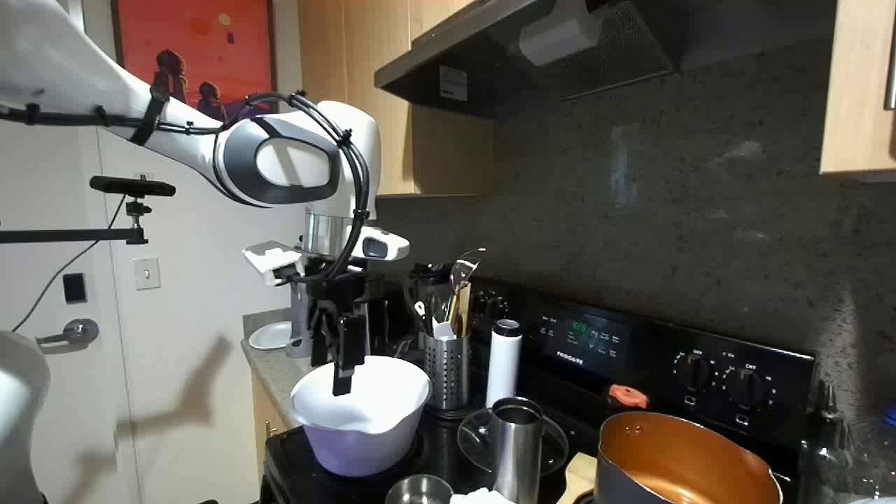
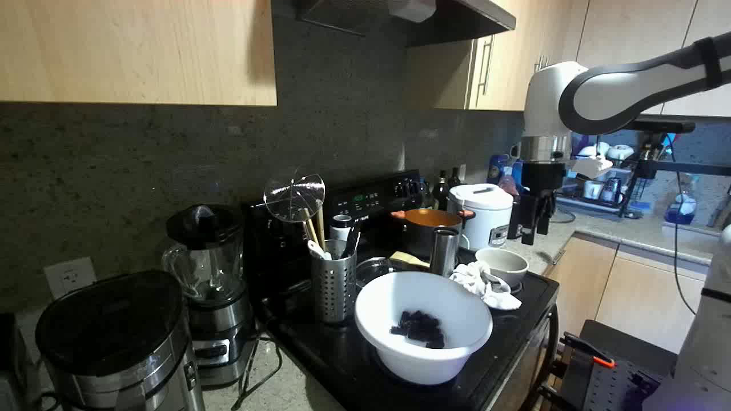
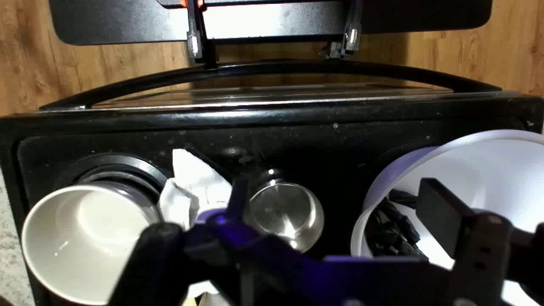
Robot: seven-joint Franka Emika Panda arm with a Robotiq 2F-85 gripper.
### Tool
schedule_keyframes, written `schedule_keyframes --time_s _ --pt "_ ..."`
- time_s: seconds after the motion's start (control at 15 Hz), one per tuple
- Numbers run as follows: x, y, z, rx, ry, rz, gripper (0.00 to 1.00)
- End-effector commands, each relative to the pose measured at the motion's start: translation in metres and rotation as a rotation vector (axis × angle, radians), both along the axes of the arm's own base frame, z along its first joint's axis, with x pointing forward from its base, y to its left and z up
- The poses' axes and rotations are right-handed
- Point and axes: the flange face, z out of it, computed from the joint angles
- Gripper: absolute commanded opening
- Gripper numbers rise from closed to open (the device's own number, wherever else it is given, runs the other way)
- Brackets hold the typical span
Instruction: Pick up the towel from the stove and wipe the silver cup with it.
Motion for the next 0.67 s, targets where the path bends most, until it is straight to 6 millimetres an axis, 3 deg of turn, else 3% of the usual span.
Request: schedule_keyframes --time_s 0.0,0.4,0.6 --pt "0.0 0.0 0.0 0.0 0.001 0.0 1.0" --pt "0.0 0.0 0.0 0.0 0.001 0.0 1.0" --pt "0.012 0.002 -0.007 -0.016 -0.016 0.006 1.0"
